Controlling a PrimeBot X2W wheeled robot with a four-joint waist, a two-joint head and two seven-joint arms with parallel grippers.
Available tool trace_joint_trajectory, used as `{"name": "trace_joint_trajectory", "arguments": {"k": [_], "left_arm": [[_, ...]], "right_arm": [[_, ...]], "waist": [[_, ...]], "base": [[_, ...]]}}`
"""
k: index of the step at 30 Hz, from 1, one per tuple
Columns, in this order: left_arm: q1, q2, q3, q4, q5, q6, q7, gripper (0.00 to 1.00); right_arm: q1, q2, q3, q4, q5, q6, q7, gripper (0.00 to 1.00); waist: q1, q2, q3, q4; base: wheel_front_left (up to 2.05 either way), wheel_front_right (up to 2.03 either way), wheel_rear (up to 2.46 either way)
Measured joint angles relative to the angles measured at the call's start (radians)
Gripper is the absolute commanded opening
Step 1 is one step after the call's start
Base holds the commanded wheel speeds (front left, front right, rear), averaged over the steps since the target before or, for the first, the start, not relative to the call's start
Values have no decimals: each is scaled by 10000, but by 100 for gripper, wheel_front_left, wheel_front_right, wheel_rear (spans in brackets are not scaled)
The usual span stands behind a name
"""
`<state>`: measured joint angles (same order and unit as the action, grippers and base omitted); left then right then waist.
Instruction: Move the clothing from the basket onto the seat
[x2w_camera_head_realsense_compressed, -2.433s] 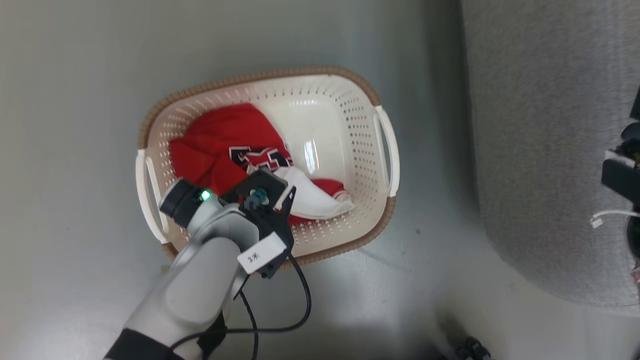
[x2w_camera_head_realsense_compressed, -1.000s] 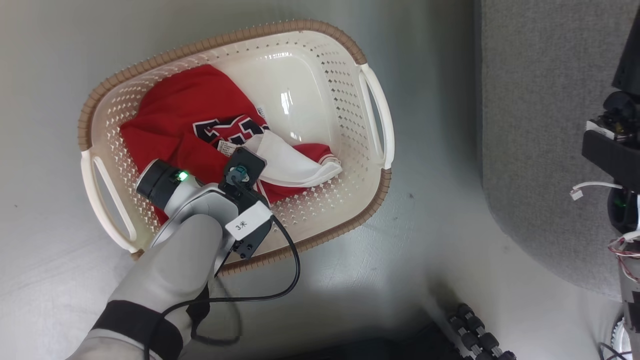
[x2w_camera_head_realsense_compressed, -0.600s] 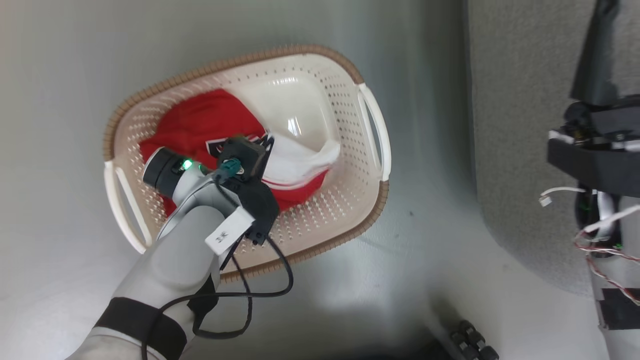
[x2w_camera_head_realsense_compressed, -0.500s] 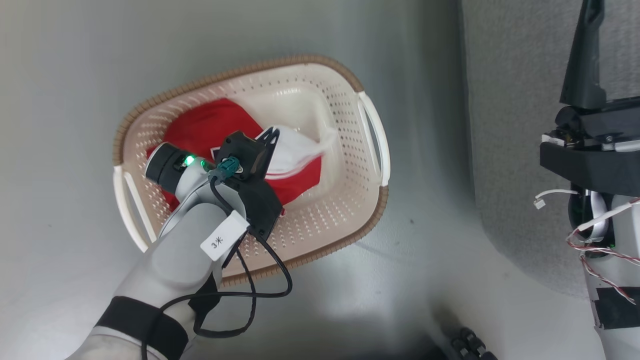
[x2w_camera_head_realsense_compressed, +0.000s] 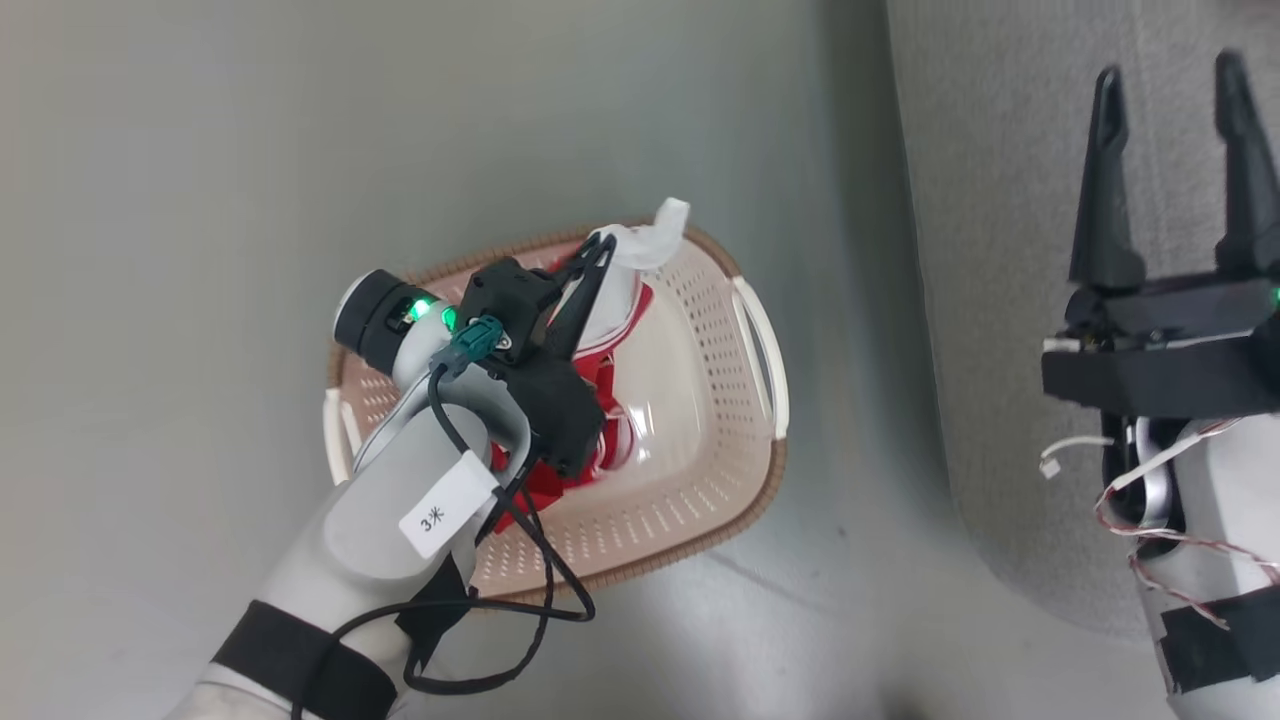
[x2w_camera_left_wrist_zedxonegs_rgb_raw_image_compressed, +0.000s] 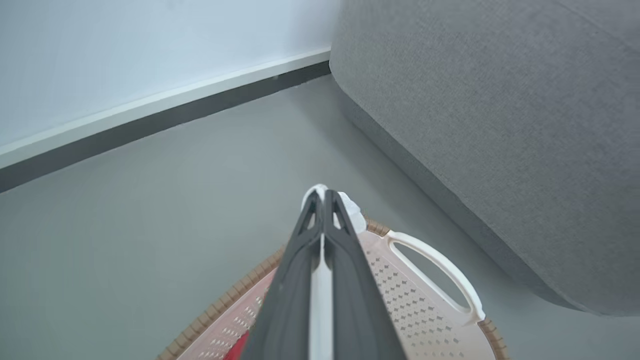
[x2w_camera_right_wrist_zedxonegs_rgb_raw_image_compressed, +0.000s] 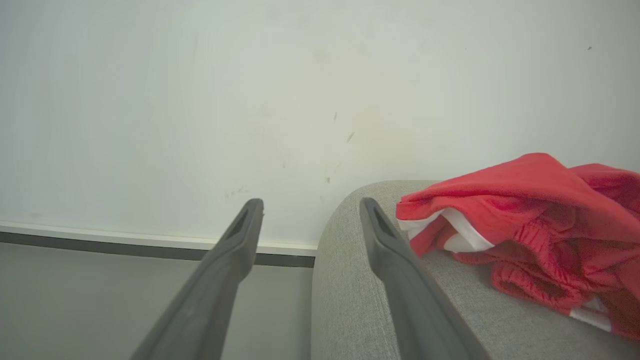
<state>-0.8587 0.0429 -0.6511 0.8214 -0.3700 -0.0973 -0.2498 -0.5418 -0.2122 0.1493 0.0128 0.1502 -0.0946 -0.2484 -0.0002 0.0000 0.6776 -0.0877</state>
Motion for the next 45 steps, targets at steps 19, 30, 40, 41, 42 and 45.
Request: {"name": "trace_joint_trajectory", "arguments": {"k": [19, 30, 40, 41, 42, 45], "left_arm": [[435, 148, 700, -2378, -88, -88, -2, 0], [485, 167, 874, -2857, -144, -173, -31, 0], [482, 134, 807, -2380, -508, -186, -31, 0], [482, 123, 777, -2299, -516, -186, -31, 0], [484, 117, 740, -2217, -531, -186, -31, 0], [522, 90, 619, -2098, -633, -201, -31, 0]], "right_arm": [[1062, 345, 349, 1402, 211, 334, -81, 100], [1721, 650, 729, 2061, 267, 529, -82, 100], [2367, 865, 1216, 2750, 341, 938, -81, 100], [2417, 890, 1290, 2840, 343, 989, -81, 100], [2456, 915, 1379, 2928, 343, 1068, -81, 100], [2485, 965, 1695, 3200, 343, 1317, -81, 100]], "waist": [[1, -1, -2813, 663], [1, -1, -4474, 792], [0, -1, -5973, 732], [0, -1, -6121, 725], [1, -1, -6274, 717], [1, -1, -6719, 699]], "base": [[0, 0, 0], [0, 0, 0], [0, 0, 0], [0, 0, 0], [0, 0, 0], [0, 0, 0]]}}
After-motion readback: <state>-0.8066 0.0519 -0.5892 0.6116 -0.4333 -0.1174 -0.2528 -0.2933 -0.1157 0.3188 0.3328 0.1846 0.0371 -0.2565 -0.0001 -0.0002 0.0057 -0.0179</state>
